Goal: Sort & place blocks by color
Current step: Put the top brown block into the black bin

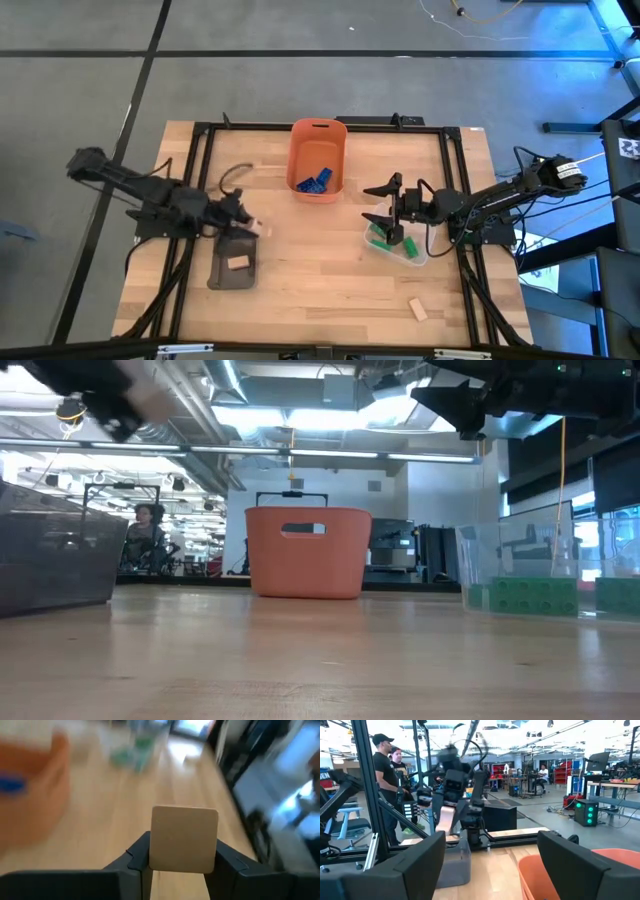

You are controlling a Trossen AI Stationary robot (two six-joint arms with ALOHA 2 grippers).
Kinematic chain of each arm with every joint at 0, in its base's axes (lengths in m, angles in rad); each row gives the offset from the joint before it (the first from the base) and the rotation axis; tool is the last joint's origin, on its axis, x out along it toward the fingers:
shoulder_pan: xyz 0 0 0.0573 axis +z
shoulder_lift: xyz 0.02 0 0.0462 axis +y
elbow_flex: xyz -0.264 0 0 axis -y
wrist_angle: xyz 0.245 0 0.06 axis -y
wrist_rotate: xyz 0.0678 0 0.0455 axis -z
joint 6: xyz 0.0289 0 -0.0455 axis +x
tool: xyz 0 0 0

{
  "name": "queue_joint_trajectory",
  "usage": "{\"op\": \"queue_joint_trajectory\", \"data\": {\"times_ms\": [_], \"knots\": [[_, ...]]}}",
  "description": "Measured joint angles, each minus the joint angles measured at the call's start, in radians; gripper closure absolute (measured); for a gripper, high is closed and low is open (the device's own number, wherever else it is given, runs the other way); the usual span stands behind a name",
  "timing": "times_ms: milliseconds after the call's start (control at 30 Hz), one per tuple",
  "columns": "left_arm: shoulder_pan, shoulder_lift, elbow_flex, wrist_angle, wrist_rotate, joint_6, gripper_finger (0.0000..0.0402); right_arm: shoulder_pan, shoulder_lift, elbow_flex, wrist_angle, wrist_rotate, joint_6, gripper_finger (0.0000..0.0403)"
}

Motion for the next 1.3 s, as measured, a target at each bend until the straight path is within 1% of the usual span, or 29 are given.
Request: {"op": "queue_joint_trajectory", "data": {"times_ms": [67, 133, 267, 333, 400, 500, 600, 700, 833, 967, 1067, 1200, 1300], "knots": [[-0.076, 0.045, 0.067, -0.167, -0.061, -0.087, 0.0283, 0.0, 0.0, 0.0, -0.001, 0.0, 0.0, 0.0087], [-0.157, 0.099, 0.115, -0.289, -0.103, -0.177, 0.0283, 0.0, 0.0, 0.0, -0.001, 0.0, 0.0, 0.0087], [-0.312, 0.218, 0.177, -0.402, -0.196, -0.297, 0.0283, 0.0, 0.0, 0.0, -0.001, 0.0, -0.001, 0.0087], [-0.366, 0.283, 0.191, -0.454, -0.247, -0.339, 0.0283, 0.0, 0.0, 0.0, -0.002, 0.001, -0.001, 0.0087], [-0.396, 0.346, 0.202, -0.502, -0.28, -0.389, 0.0283, 0.0, 0.0, 0.0, -0.002, 0.001, -0.001, 0.0087], [-0.408, 0.429, 0.202, -0.596, -0.281, -0.487, 0.0283, 0.0, 0.0, 0.0, -0.002, 0.001, 0.0, 0.0087], [-0.409, 0.496, 0.202, -0.651, -0.231, -0.558, 0.0283, 0.0, 0.0, 0.0, -0.002, 0.001, -0.001, 0.0087], [-0.409, 0.549, 0.202, -0.654, -0.197, -0.569, 0.0283, 0.0, 0.0, 0.0, -0.003, 0.001, -0.001, 0.0087], [-0.409, 0.588, 0.202, -0.652, -0.193, -0.572, 0.0282, 0.0, 0.0, 0.0, -0.003, 0.001, -0.001, 0.0087], [-0.404, 0.6, 0.202, -0.64, -0.192, -0.581, 0.0239, 0.0, 0.0, 0.0, -0.004, 0.001, -0.001, 0.0087], [-0.383, 0.599, 0.202, -0.641, -0.171, -0.609, 0.021, 0.0, 0.0, 0.0, -0.004, 0.001, -0.001, 0.0087], [-0.345, 0.592, 0.202, -0.641, -0.124, -0.624, 0.0183, 0.0, 0.0, 0.0, -0.004, 0.001, -0.001, 0.0087], [-0.314, 0.591, 0.202, -0.641, -0.078, -0.605, 0.0168, 0.0, 0.0, 0.0, -0.004, 0.001, -0.001, 0.0087]]}}
